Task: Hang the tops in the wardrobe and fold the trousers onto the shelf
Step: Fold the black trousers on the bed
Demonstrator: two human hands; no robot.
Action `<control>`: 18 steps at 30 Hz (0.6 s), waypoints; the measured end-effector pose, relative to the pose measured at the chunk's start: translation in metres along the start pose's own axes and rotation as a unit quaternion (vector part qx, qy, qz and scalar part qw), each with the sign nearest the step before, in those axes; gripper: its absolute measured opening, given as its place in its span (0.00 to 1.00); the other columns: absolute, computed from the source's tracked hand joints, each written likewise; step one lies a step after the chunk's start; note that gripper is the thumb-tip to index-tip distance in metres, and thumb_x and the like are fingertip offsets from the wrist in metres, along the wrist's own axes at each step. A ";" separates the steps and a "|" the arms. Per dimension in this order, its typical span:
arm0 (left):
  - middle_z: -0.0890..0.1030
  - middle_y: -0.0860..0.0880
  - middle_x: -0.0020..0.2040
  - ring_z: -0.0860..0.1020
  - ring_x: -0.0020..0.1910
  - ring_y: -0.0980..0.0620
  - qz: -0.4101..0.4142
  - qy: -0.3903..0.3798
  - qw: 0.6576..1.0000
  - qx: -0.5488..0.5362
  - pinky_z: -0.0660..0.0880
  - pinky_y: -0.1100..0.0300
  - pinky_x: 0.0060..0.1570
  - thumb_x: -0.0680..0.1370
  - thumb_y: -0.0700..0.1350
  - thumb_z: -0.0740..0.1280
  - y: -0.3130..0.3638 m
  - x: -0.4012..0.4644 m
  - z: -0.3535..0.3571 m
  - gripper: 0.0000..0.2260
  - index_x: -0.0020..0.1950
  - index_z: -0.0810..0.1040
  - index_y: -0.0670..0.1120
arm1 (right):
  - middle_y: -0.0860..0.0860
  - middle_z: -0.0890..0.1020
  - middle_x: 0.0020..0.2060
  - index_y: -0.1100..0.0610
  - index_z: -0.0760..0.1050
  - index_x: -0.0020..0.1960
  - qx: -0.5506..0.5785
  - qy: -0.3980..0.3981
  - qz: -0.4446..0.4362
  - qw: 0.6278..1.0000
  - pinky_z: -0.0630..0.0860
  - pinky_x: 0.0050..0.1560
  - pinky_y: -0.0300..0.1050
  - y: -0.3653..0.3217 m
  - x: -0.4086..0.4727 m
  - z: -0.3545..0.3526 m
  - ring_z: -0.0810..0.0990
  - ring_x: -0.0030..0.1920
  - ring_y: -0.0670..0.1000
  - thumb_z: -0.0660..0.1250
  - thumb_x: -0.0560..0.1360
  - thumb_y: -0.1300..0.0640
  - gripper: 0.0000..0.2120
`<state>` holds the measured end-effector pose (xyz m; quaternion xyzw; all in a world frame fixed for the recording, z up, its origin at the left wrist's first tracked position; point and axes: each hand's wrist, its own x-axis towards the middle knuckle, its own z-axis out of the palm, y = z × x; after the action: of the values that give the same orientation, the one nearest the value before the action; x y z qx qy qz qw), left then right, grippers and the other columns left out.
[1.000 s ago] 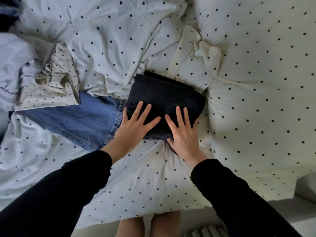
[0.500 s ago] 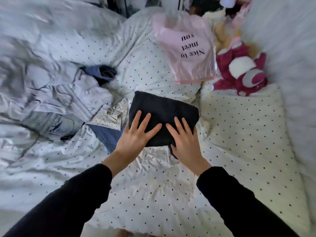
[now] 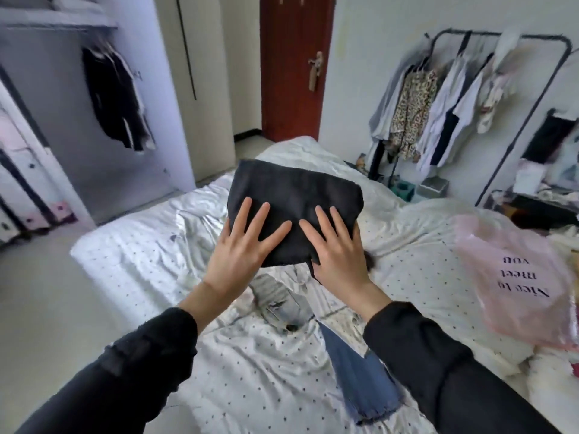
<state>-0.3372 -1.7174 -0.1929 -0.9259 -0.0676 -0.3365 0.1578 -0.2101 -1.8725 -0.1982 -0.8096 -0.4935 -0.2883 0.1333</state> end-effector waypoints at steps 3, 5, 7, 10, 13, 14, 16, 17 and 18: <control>0.73 0.35 0.65 0.69 0.65 0.30 -0.029 0.009 0.998 0.049 0.74 0.37 0.55 0.72 0.37 0.60 -0.098 -0.028 -0.022 0.25 0.69 0.65 0.49 | 0.62 0.74 0.64 0.56 0.70 0.65 0.029 0.041 -0.050 0.997 0.71 0.53 0.72 -0.081 0.071 0.017 0.72 0.64 0.66 0.76 0.60 0.63 0.34; 0.73 0.35 0.64 0.69 0.64 0.29 -0.033 0.007 0.996 0.077 0.73 0.37 0.55 0.72 0.37 0.61 -0.158 -0.042 -0.031 0.26 0.69 0.65 0.49 | 0.62 0.75 0.63 0.56 0.70 0.64 0.042 0.055 -0.070 0.995 0.72 0.54 0.71 -0.129 0.110 0.032 0.73 0.64 0.66 0.75 0.61 0.63 0.33; 0.73 0.36 0.64 0.70 0.64 0.30 -0.053 0.004 0.992 0.115 0.74 0.37 0.54 0.72 0.37 0.61 -0.223 -0.065 -0.040 0.25 0.69 0.66 0.49 | 0.61 0.76 0.63 0.56 0.71 0.64 0.066 0.081 -0.096 0.990 0.72 0.54 0.69 -0.188 0.152 0.054 0.74 0.63 0.65 0.75 0.61 0.62 0.32; 0.74 0.36 0.64 0.70 0.64 0.30 -0.077 -0.018 0.988 0.133 0.75 0.38 0.52 0.72 0.38 0.61 -0.284 -0.091 -0.040 0.24 0.68 0.67 0.50 | 0.61 0.76 0.62 0.56 0.73 0.63 0.093 0.077 -0.125 0.985 0.73 0.54 0.68 -0.242 0.193 0.083 0.74 0.63 0.65 0.74 0.62 0.60 0.30; 0.74 0.37 0.64 0.71 0.64 0.31 -0.085 -0.051 0.984 0.148 0.76 0.38 0.50 0.71 0.38 0.66 -0.345 -0.108 -0.031 0.26 0.68 0.67 0.50 | 0.60 0.77 0.62 0.55 0.69 0.64 0.129 0.064 -0.138 0.980 0.74 0.53 0.68 -0.290 0.232 0.119 0.75 0.62 0.64 0.64 0.68 0.57 0.24; 0.74 0.37 0.64 0.71 0.64 0.31 -0.094 -0.055 0.982 0.154 0.76 0.38 0.50 0.70 0.38 0.68 -0.364 -0.113 -0.026 0.28 0.68 0.67 0.50 | 0.60 0.77 0.62 0.54 0.68 0.64 0.141 0.064 -0.143 0.978 0.74 0.53 0.68 -0.304 0.245 0.131 0.75 0.62 0.64 0.59 0.69 0.56 0.23; 0.74 0.37 0.64 0.71 0.64 0.32 -0.111 -0.076 0.977 0.163 0.76 0.38 0.50 0.66 0.38 0.73 -0.407 -0.119 -0.017 0.33 0.69 0.66 0.50 | 0.60 0.77 0.62 0.54 0.68 0.64 0.148 0.060 -0.156 0.975 0.74 0.53 0.68 -0.333 0.279 0.155 0.75 0.62 0.64 0.57 0.69 0.55 0.23; 0.74 0.37 0.64 0.71 0.64 0.32 -0.120 -0.087 0.975 0.164 0.76 0.38 0.50 0.65 0.37 0.75 -0.423 -0.119 -0.013 0.35 0.69 0.66 0.50 | 0.60 0.77 0.62 0.54 0.67 0.64 0.143 0.063 -0.163 0.974 0.74 0.53 0.68 -0.342 0.292 0.165 0.75 0.62 0.64 0.60 0.68 0.55 0.24; 0.74 0.37 0.64 0.71 0.64 0.32 -0.122 -0.088 0.975 0.165 0.76 0.38 0.49 0.64 0.37 0.75 -0.438 -0.121 -0.008 0.36 0.69 0.66 0.50 | 0.61 0.76 0.62 0.55 0.67 0.65 0.139 0.068 -0.174 0.972 0.73 0.53 0.68 -0.350 0.304 0.174 0.75 0.62 0.64 0.65 0.66 0.56 0.26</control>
<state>-0.5359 -1.3106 -0.1571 -0.8977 -0.2481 -0.2549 0.2601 -0.3533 -1.3986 -0.1790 -0.6633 -0.6520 -0.2899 0.2256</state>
